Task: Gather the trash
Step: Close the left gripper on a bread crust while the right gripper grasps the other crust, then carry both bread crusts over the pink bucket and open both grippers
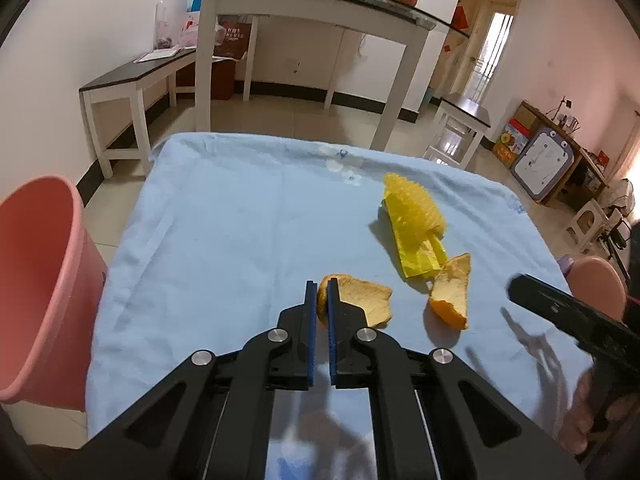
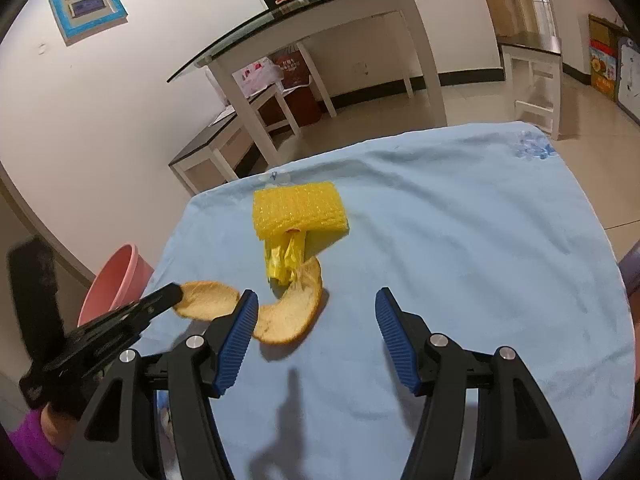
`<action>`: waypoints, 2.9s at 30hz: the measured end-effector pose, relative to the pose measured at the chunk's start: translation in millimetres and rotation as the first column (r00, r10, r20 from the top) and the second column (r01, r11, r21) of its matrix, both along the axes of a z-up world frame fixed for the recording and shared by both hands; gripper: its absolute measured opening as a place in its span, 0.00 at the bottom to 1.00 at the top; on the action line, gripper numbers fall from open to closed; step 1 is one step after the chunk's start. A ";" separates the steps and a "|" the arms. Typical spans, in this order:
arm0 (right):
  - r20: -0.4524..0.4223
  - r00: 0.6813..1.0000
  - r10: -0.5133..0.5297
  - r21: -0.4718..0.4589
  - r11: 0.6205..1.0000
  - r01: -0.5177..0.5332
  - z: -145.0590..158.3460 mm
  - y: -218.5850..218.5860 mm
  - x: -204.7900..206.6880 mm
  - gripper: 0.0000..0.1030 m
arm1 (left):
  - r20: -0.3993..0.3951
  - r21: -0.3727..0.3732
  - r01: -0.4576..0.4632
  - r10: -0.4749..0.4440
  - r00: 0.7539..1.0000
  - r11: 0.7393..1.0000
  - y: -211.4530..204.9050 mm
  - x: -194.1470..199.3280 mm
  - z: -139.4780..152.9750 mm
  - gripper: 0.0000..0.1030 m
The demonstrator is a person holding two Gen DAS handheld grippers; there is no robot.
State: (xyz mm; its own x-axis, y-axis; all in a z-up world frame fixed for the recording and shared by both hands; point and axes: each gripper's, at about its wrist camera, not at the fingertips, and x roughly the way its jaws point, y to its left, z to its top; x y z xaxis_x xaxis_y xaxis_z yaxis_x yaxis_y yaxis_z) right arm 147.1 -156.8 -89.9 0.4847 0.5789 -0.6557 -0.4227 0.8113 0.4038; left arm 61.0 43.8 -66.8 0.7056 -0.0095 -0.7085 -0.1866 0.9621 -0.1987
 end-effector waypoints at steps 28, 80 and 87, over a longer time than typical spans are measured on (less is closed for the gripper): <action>0.001 0.998 0.064 -0.036 0.997 -0.064 13.7 28.9 -7.6 0.05 | 0.077 -0.041 -0.067 0.070 0.995 0.997 28.4 -52.4 30.2 0.04; 0.082 0.864 0.496 -0.128 0.865 -0.485 29.1 327.1 -101.0 0.08 | 0.080 -0.027 -0.497 0.497 0.864 0.868 212.0 -187.1 26.8 0.04; 0.079 0.860 0.503 -0.108 0.862 -0.495 28.6 325.6 -101.1 0.28 | 0.066 -0.032 -0.506 0.507 0.859 0.862 214.8 -189.4 25.7 0.07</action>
State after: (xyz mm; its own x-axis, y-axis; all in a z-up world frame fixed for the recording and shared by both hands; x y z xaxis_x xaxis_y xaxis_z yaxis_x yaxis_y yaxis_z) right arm 46.0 168.7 -61.2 0.2111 0.7078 -0.6741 -0.8144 0.5087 0.2791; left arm -128.5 258.6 -41.1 0.6628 0.3542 -0.6597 -0.6331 0.7356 -0.2410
